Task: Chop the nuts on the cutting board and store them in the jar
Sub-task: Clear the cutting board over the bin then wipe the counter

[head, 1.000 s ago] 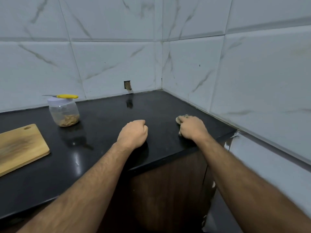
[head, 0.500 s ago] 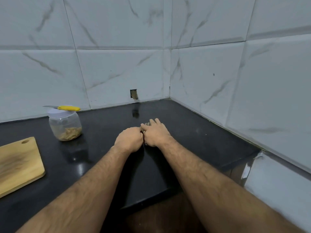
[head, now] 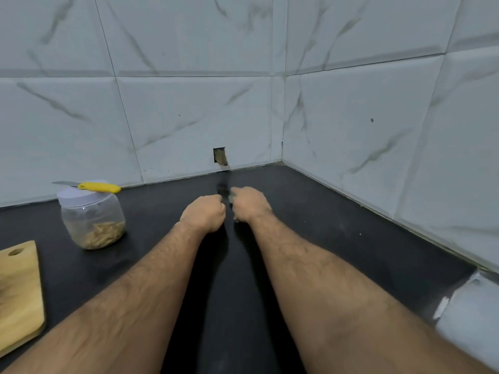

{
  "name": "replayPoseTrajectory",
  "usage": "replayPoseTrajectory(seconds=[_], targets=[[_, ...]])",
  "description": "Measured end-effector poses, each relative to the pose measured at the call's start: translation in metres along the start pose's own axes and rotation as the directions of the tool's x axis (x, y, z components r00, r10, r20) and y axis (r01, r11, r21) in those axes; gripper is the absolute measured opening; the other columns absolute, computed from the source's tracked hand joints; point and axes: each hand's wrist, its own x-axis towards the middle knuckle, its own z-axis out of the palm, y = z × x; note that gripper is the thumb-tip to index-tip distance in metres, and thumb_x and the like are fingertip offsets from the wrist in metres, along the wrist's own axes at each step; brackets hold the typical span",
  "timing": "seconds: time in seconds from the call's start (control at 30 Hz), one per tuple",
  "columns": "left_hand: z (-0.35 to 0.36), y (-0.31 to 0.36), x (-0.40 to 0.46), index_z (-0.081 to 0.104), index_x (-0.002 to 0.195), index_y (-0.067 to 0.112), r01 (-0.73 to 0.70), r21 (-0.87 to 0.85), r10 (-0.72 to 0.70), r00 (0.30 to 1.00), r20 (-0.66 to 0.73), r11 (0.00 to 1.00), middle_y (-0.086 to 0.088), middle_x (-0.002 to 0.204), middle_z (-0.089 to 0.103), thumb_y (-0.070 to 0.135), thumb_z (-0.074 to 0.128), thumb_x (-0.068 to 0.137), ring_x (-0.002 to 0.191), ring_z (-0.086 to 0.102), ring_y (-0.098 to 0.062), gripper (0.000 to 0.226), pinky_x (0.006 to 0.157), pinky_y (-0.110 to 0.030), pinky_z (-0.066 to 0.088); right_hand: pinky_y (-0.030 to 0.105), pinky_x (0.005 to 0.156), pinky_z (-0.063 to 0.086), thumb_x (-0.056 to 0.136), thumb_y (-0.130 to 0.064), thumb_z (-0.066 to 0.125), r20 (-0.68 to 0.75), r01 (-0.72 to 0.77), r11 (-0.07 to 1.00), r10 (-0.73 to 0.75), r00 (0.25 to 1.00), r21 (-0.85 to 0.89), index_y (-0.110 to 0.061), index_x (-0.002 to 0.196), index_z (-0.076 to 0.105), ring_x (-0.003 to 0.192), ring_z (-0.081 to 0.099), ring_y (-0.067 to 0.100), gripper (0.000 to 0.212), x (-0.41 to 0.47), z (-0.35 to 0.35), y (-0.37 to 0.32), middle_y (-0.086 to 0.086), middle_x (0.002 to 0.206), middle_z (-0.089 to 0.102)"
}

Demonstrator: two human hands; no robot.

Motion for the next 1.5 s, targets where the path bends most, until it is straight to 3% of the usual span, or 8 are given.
replayPoseTrajectory(seconds=[0.2,0.3,0.67,0.83,1.07,1.13,1.33,1.5], targets=[[0.019,-0.012,0.055,0.061,0.116,0.017,-0.036,0.021,0.036,0.999,0.03,0.999,-0.007,0.12,0.067,0.017,0.034,0.097,0.103,0.061,-0.027,0.033,0.085,-0.036,0.049,0.039,0.1,0.042,0.091,-0.008,0.044,0.074,0.156,0.981,-0.148,0.986,-0.119,-0.017,0.117,0.061,0.119,0.05,0.027,0.032,0.052,0.019,-0.006,0.007,0.121,0.062],[0.023,-0.014,0.083,0.06,0.118,0.013,-0.067,0.061,0.065,0.998,0.024,0.996,-0.009,0.123,0.065,0.014,0.033,0.098,0.109,0.059,-0.029,0.034,0.091,-0.038,0.047,0.038,0.1,0.036,0.09,-0.012,0.049,0.084,0.165,0.978,-0.155,0.984,-0.126,-0.02,0.116,0.059,0.123,0.046,0.025,0.029,0.084,0.024,0.004,0.003,0.124,0.061],[0.041,0.019,0.116,0.057,0.127,0.01,-0.115,0.035,0.113,0.992,0.047,0.993,-0.011,0.134,0.059,0.017,0.033,0.099,0.12,0.054,-0.029,0.038,0.099,-0.036,0.043,0.043,0.111,0.029,0.095,-0.025,0.041,-0.002,-0.185,0.971,0.186,0.982,-0.149,-0.016,0.134,0.055,0.131,0.042,0.029,0.042,0.118,0.027,0.048,0.012,0.141,0.051],[0.037,0.044,0.081,0.053,0.133,0.005,-0.117,-0.012,0.118,0.99,0.072,0.993,-0.014,0.14,0.055,0.014,0.032,0.099,0.127,0.05,-0.031,0.04,0.106,-0.038,0.039,0.042,0.107,0.035,0.088,-0.035,0.061,-0.02,-0.324,0.924,0.326,0.945,-0.205,-0.016,0.134,0.057,0.127,0.048,0.031,0.051,0.069,-0.005,0.106,0.011,0.137,0.056],[0.032,0.075,0.007,0.057,0.112,0.009,-0.142,-0.072,0.15,0.979,0.139,0.987,-0.011,0.129,0.061,0.016,0.03,0.099,0.115,0.055,-0.03,0.031,0.097,-0.035,0.043,0.04,0.102,0.038,0.086,-0.036,0.063,-0.082,-0.435,0.881,0.427,0.9,-0.189,-0.016,0.133,0.057,0.123,0.052,0.032,0.052,-0.028,-0.041,0.14,0.01,0.133,0.058],[0.026,0.075,-0.003,0.057,0.119,0.008,-0.136,-0.079,0.146,0.981,0.128,0.988,-0.011,0.133,0.059,0.018,0.029,0.099,0.118,0.054,-0.029,0.035,0.099,-0.035,0.042,0.04,0.101,0.04,0.085,-0.035,0.067,-0.07,-0.461,0.87,0.456,0.887,-0.174,-0.015,0.132,0.057,0.123,0.052,0.032,0.052,-0.045,-0.046,0.138,0.01,0.132,0.058],[0.015,0.074,-0.018,0.051,0.135,0.007,-0.138,-0.076,0.146,0.984,0.106,0.987,-0.011,0.142,0.053,0.019,0.029,0.102,0.129,0.049,-0.03,0.042,0.107,-0.036,0.038,0.033,0.087,0.051,0.09,-0.008,0.052,-0.162,-0.274,0.955,0.289,0.943,0.112,-0.013,0.112,0.069,0.107,0.063,0.031,0.029,-0.064,-0.056,0.094,0.011,0.115,0.069],[0.03,0.059,0.003,0.056,0.103,0.01,-0.133,-0.066,0.138,0.986,0.09,0.989,-0.013,0.125,0.063,0.019,0.03,0.101,0.109,0.058,-0.03,0.027,0.095,-0.038,0.045,0.033,0.081,0.051,0.093,-0.011,0.049,-0.038,-0.014,1.0,0.013,0.999,-0.024,-0.015,0.105,0.068,0.101,0.063,0.03,0.022,-0.029,-0.023,0.064,0.008,0.107,0.069]])
